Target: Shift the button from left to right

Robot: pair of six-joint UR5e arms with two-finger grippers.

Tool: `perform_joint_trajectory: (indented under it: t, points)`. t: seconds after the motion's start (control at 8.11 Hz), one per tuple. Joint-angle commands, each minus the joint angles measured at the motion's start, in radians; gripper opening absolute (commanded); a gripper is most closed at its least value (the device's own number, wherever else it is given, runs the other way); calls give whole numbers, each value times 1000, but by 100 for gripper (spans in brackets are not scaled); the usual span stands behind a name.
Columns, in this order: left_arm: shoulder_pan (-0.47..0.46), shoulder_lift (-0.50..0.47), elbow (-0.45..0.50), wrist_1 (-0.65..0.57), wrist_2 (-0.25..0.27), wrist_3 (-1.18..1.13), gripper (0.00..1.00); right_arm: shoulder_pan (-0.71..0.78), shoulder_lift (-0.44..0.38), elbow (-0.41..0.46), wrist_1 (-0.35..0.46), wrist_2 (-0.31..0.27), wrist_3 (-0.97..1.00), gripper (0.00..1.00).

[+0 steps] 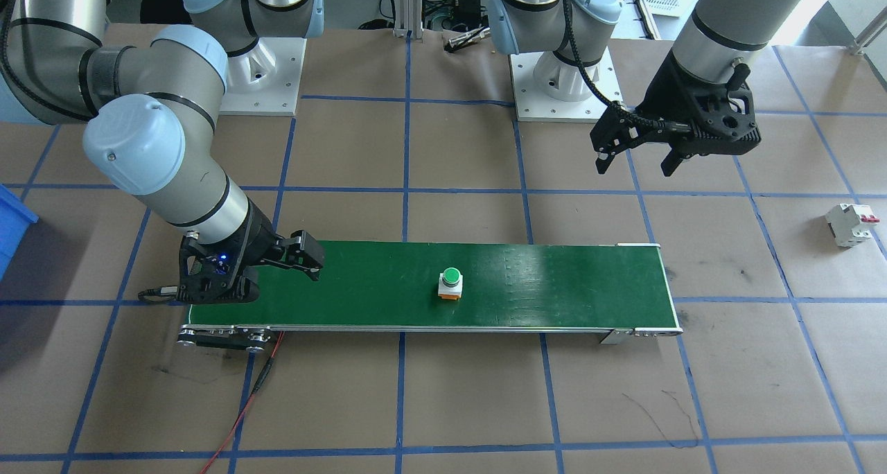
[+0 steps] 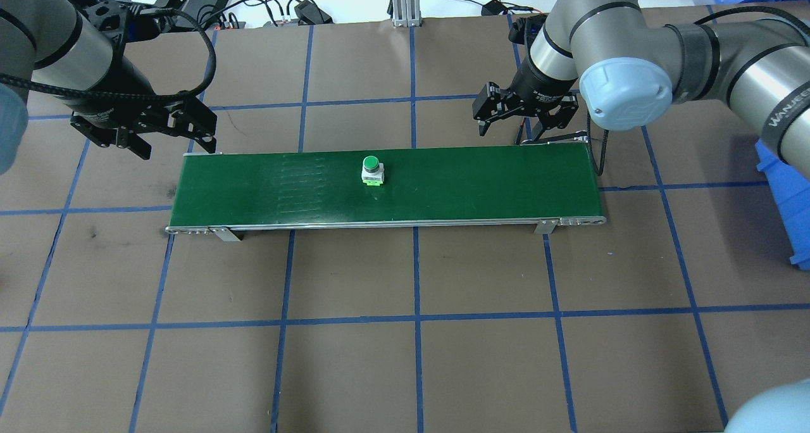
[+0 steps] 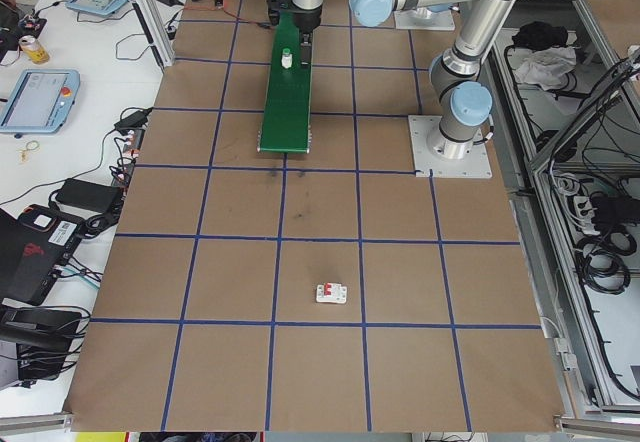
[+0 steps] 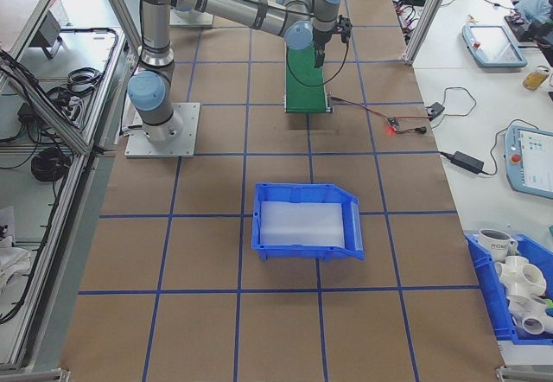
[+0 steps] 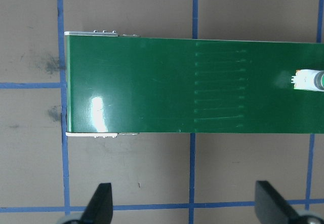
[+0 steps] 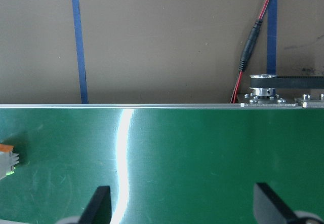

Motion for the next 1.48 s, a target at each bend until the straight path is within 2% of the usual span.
perform_joint_trajectory:
  t: [0.0, 0.25, 1.23, 1.36]
  points:
    - [0, -1, 0, 0, -2, -1, 100, 3, -2, 2, -1, 9, 43, 100]
    - [-1, -1, 0, 0, -4, -1, 100, 12, -7, 2, -4, -2, 115, 100]
    - [-1, 1, 0, 2, -4, -1, 100, 53, 2, 4, -24, 5, 154, 100]
    - [-1, 1, 0, 2, -4, -1, 100, 59, 29, 7, -65, 5, 155, 100]
